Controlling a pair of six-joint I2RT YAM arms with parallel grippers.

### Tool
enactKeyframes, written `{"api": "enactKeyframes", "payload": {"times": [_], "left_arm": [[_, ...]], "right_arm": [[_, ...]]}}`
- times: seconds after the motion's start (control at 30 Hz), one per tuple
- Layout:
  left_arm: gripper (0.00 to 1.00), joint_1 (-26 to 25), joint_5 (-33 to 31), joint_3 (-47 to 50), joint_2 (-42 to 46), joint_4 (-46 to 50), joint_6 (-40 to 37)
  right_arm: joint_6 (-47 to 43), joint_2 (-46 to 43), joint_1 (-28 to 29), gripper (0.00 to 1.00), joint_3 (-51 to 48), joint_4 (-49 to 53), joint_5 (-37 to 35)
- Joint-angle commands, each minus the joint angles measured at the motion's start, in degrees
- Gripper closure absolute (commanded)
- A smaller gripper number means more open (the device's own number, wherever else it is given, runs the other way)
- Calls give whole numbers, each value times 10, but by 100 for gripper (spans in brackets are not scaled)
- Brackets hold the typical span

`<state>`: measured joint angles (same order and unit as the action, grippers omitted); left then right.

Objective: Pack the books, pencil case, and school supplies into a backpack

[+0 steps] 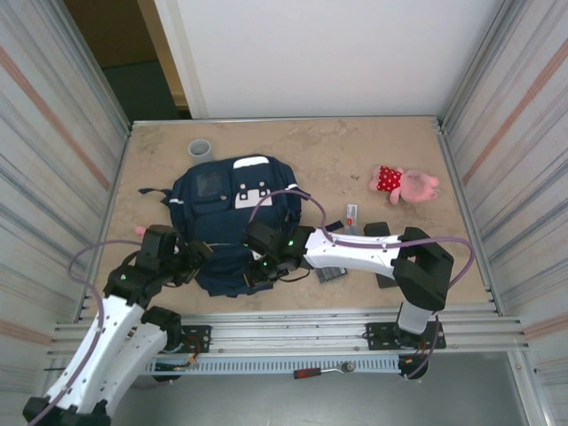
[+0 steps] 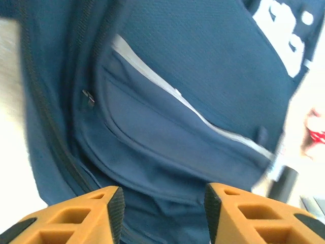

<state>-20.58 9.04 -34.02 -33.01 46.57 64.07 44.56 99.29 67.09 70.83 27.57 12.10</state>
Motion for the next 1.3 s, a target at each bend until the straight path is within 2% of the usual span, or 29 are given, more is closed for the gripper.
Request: {"api": "enactKeyframes", "payload": {"times": [0.0, 0.13, 0.2, 0.43, 0.5, 0.6, 0.67, 0.8, 0.83, 1.07, 1.27], "left_arm": [[50, -58, -13, 12, 7, 11, 100], [49, -138, -54, 16, -24, -6, 138], [49, -161, -61, 20, -43, -26, 155], [49, -204, -66, 40, -93, -96, 200], [50, -204, -67, 50, -98, -106, 209], [58, -204, -82, 72, -95, -113, 229], [67, -203, -86, 87, -90, -121, 242], [97, -192, -93, 97, -75, -89, 239], [100, -188, -97, 94, -68, -70, 234], [100, -141, -139, 52, -5, 65, 159], [100, -84, -125, 22, 6, 112, 78]], "right_arm": [[1, 7, -4, 100, 25, -9, 16], [-2, 2, -4, 100, 19, -6, 12], [-4, -1, -5, 100, 16, -6, 10], [-8, -3, 1, 100, 14, -14, 5], [-10, -6, 4, 100, 13, -19, 3], [-13, -11, 6, 100, 9, -27, 1], [-13, -15, 6, 100, 5, -27, -1], [-14, -29, -1, 100, -13, -24, -4], [-14, -36, -6, 100, -20, -17, -6], [-38, -84, -69, 100, -76, 62, -35], [-74, -103, -131, 100, -102, 93, -49]]}}
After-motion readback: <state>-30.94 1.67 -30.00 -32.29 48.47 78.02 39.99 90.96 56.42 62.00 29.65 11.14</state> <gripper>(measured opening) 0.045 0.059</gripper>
